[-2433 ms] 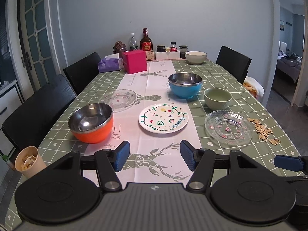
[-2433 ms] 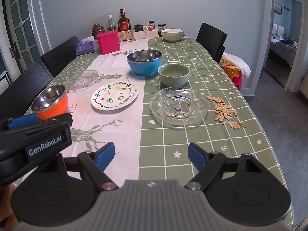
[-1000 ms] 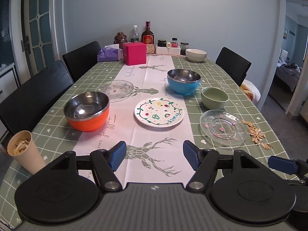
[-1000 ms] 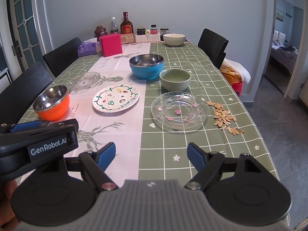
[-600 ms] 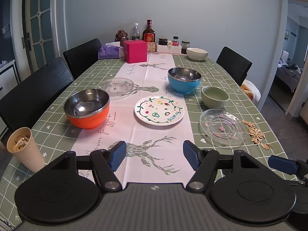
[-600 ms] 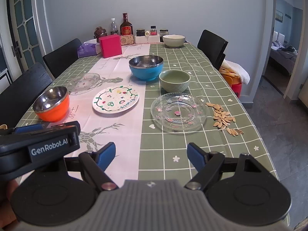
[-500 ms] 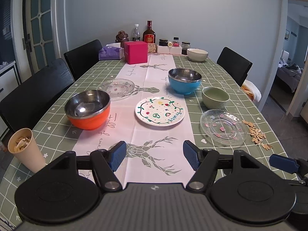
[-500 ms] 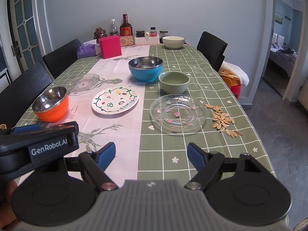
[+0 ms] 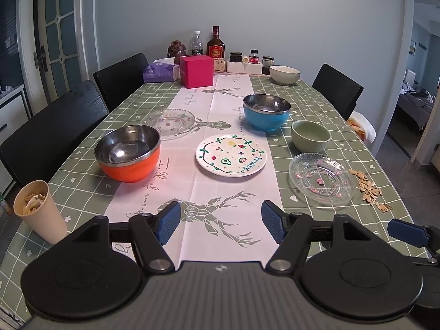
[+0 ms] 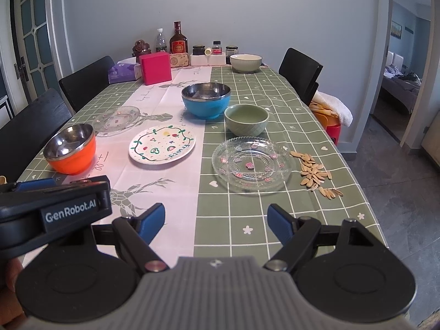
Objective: Organize plates and bowls
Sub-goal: 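Reach the left gripper to the orange bowl rim while the right gripper grasps the opposite rim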
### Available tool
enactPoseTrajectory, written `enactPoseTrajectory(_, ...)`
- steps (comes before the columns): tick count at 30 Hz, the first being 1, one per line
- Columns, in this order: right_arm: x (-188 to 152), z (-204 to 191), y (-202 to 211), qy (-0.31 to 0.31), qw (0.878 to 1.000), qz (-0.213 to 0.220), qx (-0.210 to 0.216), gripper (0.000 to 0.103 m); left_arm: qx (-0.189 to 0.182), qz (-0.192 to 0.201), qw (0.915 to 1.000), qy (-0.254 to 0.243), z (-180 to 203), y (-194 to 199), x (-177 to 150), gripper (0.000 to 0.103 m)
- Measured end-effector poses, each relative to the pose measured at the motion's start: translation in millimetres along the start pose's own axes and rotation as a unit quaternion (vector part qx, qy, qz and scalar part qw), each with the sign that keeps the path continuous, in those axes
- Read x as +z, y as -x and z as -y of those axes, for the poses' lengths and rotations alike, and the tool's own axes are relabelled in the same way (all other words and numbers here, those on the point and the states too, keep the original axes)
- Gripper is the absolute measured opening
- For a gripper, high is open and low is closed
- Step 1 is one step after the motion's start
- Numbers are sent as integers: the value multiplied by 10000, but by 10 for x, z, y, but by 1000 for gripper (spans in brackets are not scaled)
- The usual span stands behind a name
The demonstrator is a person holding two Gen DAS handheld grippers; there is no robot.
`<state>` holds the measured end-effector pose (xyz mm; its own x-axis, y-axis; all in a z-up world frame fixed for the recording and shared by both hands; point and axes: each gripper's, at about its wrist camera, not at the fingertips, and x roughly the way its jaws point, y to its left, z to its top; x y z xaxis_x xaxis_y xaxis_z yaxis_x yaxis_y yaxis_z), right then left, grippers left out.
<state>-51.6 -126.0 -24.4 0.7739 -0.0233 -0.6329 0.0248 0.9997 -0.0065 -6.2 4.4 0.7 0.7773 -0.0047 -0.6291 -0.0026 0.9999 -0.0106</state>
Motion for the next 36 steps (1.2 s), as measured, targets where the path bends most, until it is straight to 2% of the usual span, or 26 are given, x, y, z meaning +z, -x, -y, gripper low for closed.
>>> enactPoseTrajectory(11,-5,-87,52,138,9996,166,-157,81,-39,23,10000,-80,-44,27,7,79)
enactPoseTrajectory(14,8,-139,77,183,9994,264,-133,89,-117,-20,9999,-10,-130,35,48,79)
enactPoseTrajectory(17,53,-182,60,165,9995,268,-56,93,-161,-113,9998,15,-229,27,114,79)
enactPoseTrajectory(23,223,-313,-37,95,9996,265,4,95,28,-8,9998,177,-537,-2,332,80)
enactPoseTrajectory(28,431,-507,-179,56,9997,185,178,95,215,-24,9984,522,-898,-103,584,82)
enactPoseTrajectory(32,600,-670,-333,-2,9994,109,333,95,536,-21,9967,607,-1193,-259,776,84)
enactPoseTrajectory(34,669,-734,-435,-117,9988,11,476,95,415,-236,9977,472,-1306,-402,870,85)
enactPoseTrajectory(36,735,-792,-590,-377,9957,-167,828,95,362,-444,9970,526,-1415,-552,941,85)
